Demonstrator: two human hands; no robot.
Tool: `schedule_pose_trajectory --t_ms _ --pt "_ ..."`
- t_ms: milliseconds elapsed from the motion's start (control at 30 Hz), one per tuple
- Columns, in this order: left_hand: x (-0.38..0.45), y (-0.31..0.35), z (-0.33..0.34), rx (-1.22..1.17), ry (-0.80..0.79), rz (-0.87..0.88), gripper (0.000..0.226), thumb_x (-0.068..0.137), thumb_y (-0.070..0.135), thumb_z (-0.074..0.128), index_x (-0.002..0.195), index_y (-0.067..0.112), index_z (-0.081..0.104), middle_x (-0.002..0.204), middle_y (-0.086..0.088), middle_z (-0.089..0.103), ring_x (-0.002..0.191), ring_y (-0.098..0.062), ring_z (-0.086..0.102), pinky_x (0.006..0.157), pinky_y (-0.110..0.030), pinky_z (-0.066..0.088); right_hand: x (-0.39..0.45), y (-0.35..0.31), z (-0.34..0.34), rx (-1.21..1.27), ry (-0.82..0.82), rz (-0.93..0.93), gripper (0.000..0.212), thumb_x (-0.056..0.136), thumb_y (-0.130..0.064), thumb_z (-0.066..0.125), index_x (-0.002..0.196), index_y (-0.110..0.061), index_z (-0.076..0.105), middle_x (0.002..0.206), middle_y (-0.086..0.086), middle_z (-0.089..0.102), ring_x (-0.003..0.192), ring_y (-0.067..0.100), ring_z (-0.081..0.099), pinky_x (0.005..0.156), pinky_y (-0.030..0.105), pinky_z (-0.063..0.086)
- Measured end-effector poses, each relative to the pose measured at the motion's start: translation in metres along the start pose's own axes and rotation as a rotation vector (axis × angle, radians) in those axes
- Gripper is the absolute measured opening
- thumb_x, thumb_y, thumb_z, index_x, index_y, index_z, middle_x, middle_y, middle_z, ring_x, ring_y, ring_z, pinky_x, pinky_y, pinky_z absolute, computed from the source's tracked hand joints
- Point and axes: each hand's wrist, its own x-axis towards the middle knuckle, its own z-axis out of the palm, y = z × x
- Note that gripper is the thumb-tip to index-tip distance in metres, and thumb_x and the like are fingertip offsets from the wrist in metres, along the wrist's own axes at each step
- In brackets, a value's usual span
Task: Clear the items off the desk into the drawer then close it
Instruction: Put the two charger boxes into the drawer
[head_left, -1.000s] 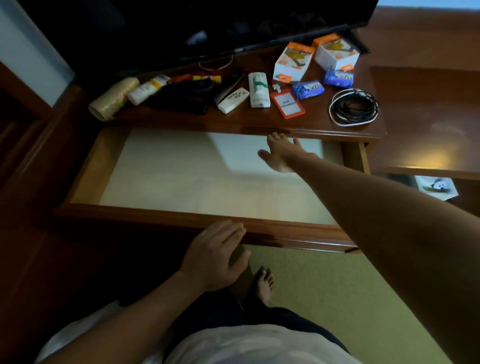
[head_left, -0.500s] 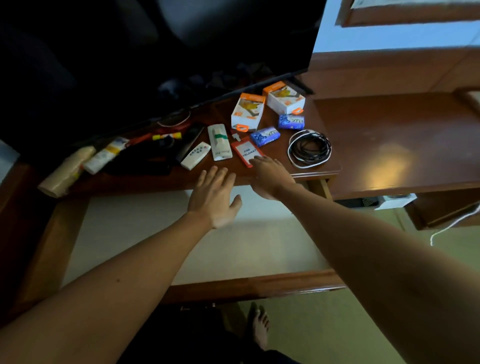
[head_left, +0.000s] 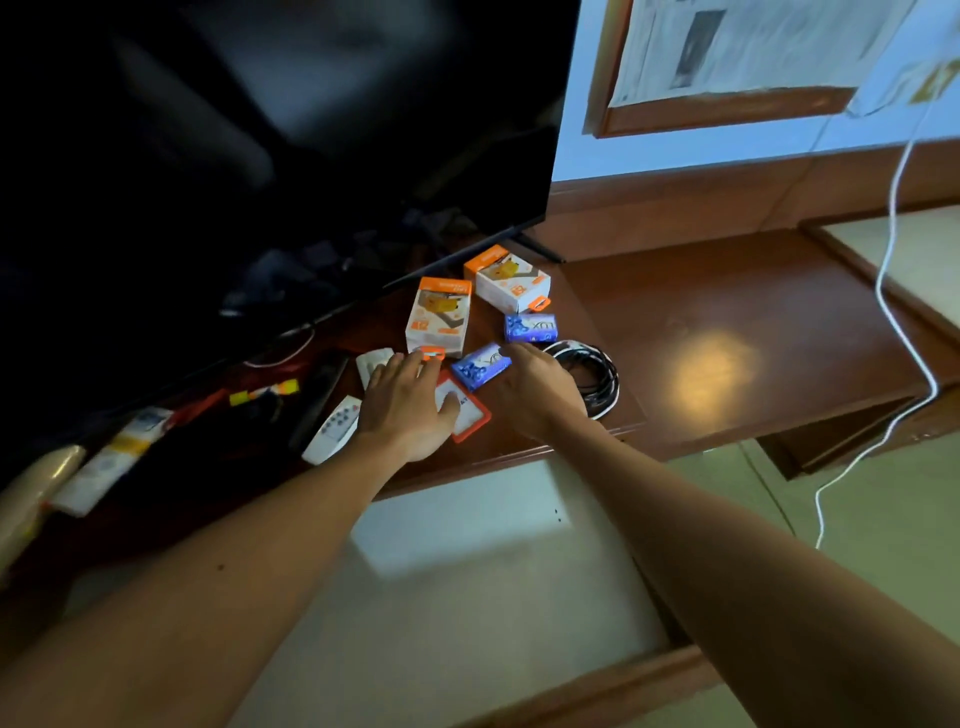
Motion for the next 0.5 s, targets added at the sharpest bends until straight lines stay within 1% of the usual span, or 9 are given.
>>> schedule_pose_trajectory --t_ms 67,100,133,167,200,233,300,400,500 --pt "0.024 0.005 -0.002 -0.038 0.016 -0.045 0.055 0.094 0.049 0.049 0.139 0.018 0.048 0.144 -0.006 0.049 0.132 -0.028 0.044 0.107 -0.046 0.039 0.022 0.006 -0.004 -0.007 0.001 0.033 0.019 0.087 -0.03 0.056 0.102 -0.017 0.057 0.112 0.006 0.064 0.1 0.033 0.059 0.07 0.036 0.04" --pt "0.037 0.008 -0.003 -0.055 0.023 -0.074 0.054 0.094 0.047 0.049 0.14 0.019 0.047 0.145 -0.006 0.049 0.132 -0.028 0.044 0.106 -0.045 0.039 0.035 0.009 -0.005 -0.014 0.007 0.059 0.014 0.087 -0.026 0.054 0.096 -0.016 0.054 0.11 0.008 0.064 0.1 0.035 0.058 0.069 0.036 0.039" --pt "0.049 0.01 -0.005 -0.065 0.03 -0.102 0.054 0.095 0.047 0.049 0.141 0.019 0.047 0.145 -0.006 0.048 0.131 -0.028 0.045 0.105 -0.045 0.039 0.048 0.011 -0.007 -0.02 0.017 0.08 0.013 0.087 -0.025 0.053 0.096 -0.015 0.054 0.11 0.008 0.063 0.101 0.036 0.058 0.07 0.038 0.04" --pt "0.062 0.012 -0.006 -0.068 0.034 -0.13 0.054 0.095 0.046 0.049 0.142 0.019 0.046 0.145 -0.006 0.048 0.129 -0.029 0.046 0.104 -0.045 0.039 0.063 0.013 -0.009 -0.028 0.028 0.089 0.018 0.089 -0.027 0.052 0.103 -0.015 0.057 0.114 0.009 0.062 0.105 0.037 0.056 0.075 0.04 0.042" --pt "0.074 0.014 -0.007 -0.065 0.034 -0.159 0.054 0.095 0.047 0.049 0.142 0.019 0.046 0.145 -0.007 0.048 0.128 -0.03 0.046 0.103 -0.045 0.039 0.078 0.015 -0.011 -0.043 0.033 0.096 0.028 0.091 -0.03 0.051 0.114 -0.015 0.058 0.122 0.009 0.06 0.112 0.037 0.053 0.082 0.043 0.043" --pt "0.085 0.015 -0.007 -0.056 0.032 -0.188 0.055 0.095 0.048 0.049 0.143 0.02 0.045 0.145 -0.007 0.047 0.127 -0.032 0.045 0.102 -0.046 0.039 0.094 0.017 -0.012 -0.07 0.031 0.102 0.036 0.093 -0.033 0.05 0.124 -0.015 0.056 0.131 0.009 0.056 0.119 0.037 0.049 0.09 0.046 0.041" --pt "0.107 0.017 -0.005 -0.021 0.022 -0.238 0.058 0.094 0.051 0.05 0.143 0.021 0.044 0.142 -0.01 0.047 0.125 -0.034 0.045 0.1 -0.047 0.039 0.125 0.022 -0.013 -0.142 0.015 0.106 0.05 0.096 -0.042 0.048 0.139 -0.016 0.047 0.146 0.008 0.046 0.131 0.036 0.04 0.1 0.049 0.035" --pt "0.136 0.021 0.001 0.038 -0.026 -0.309 0.063 0.09 0.059 0.051 0.14 0.021 0.044 0.141 -0.013 0.045 0.125 -0.037 0.046 0.098 -0.048 0.041 0.164 0.033 -0.008 -0.25 -0.025 0.111 0.067 0.095 -0.056 0.05 0.148 -0.018 0.037 0.154 0.009 0.035 0.139 0.036 0.03 0.105 0.052 0.029" --pt "0.154 0.024 0.006 0.017 -0.095 -0.342 0.069 0.088 0.064 0.053 0.143 0.024 0.041 0.145 -0.014 0.038 0.127 -0.04 0.044 0.098 -0.048 0.042 0.19 0.047 0.001 -0.312 -0.076 0.117 0.078 0.09 -0.063 0.055 0.151 -0.021 0.031 0.156 0.012 0.03 0.141 0.037 0.027 0.106 0.053 0.028"
